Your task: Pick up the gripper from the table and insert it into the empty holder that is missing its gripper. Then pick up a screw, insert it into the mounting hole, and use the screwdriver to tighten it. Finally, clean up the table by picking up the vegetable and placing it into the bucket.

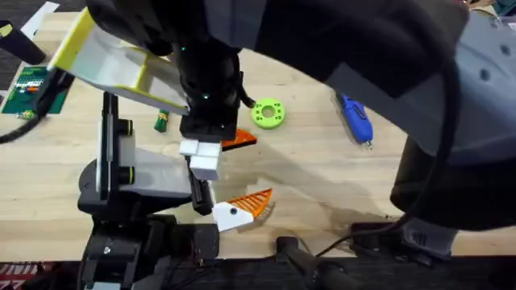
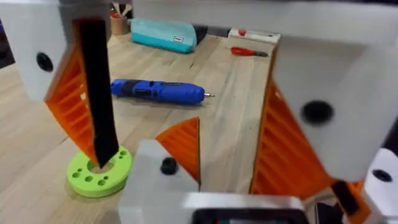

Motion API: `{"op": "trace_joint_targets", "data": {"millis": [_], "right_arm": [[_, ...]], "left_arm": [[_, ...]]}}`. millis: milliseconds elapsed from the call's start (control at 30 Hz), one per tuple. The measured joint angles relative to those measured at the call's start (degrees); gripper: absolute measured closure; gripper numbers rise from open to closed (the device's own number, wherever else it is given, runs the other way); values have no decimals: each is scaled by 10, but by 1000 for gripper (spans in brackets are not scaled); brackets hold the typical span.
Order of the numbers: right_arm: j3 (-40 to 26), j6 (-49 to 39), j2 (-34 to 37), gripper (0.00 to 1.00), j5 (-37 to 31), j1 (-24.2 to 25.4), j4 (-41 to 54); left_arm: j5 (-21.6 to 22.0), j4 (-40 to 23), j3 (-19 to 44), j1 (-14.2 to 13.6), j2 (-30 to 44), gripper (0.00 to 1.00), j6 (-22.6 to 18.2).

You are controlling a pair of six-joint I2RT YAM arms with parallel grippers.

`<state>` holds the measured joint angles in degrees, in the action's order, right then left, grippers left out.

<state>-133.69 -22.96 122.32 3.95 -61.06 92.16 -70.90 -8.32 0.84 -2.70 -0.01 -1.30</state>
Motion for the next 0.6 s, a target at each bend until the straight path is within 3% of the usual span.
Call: {"op": "trace_joint_targets", "data": {"millis": [233,600], "right_arm": [[0,2,0,6,0,10,0],[-8,6,-12,5,21,79,-7]], "left_arm": [[0,0,0,0,0,17,0],[0,0,0,0,0,17,0]]}}
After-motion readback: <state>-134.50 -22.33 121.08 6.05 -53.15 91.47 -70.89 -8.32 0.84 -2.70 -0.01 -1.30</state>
